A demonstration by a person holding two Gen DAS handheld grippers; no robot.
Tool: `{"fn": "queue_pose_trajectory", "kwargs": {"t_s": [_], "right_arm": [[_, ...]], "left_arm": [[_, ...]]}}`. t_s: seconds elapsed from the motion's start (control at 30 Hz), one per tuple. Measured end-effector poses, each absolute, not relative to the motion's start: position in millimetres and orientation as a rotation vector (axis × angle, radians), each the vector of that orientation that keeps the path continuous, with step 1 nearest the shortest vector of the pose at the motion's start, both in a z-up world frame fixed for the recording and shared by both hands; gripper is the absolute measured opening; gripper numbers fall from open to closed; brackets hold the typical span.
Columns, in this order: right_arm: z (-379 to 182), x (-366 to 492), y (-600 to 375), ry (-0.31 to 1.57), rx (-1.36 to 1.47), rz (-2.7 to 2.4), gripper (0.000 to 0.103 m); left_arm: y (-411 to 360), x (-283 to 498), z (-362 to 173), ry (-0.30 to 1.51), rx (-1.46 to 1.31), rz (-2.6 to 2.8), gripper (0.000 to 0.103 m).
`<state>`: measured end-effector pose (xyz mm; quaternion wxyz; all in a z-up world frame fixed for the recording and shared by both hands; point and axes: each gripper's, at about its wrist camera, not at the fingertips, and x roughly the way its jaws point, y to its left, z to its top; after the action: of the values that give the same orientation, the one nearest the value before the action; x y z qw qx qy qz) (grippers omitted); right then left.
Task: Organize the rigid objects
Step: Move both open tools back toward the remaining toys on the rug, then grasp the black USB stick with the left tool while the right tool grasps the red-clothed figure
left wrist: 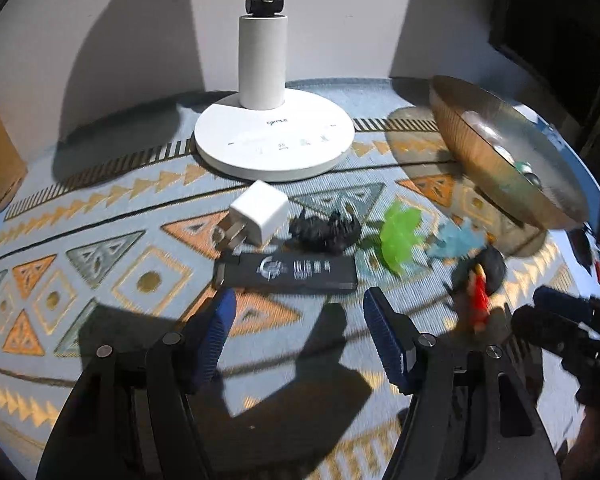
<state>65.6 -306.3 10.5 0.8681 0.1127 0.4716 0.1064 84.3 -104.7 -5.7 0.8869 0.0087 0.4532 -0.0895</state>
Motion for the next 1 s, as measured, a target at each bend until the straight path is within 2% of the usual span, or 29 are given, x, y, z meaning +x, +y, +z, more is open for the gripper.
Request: {"fn": "queue_pose_trajectory", "kwargs": {"t_s": [0.4, 0.57, 0.63, 0.8, 1.0], "right_arm": [[-11.2, 85.8, -280.6, 0.94, 0.172, 0.156, 0.063], [-13.4, 81.3, -285.9, 0.907, 0.177, 0.173, 0.059], [-13.1, 80.1, -291.6, 0.895, 0.224, 0.208, 0.05], [-12.2, 76.0, -301.5, 0.876, 0.283, 0.207, 0.05], [-14.2, 75.6, -309.2, 0.881, 0.343, 0.216, 0.05]], "left_arm": [[-121.0, 91.1, -15.9, 0.906, 0.16, -0.099, 0.067], [-76.7, 78.3, -11.6, 0.939, 0.139, -0.073, 0.067], [-50.6, 71.7, -9.9, 0.95, 0.112, -0.046, 0.067], [-14.4, 67.1, -6.5, 0.966, 0.05, -0.01, 0.066], [-49.6, 82.4, 0.0, 0.959, -0.011, -0.157, 0.066]]}}
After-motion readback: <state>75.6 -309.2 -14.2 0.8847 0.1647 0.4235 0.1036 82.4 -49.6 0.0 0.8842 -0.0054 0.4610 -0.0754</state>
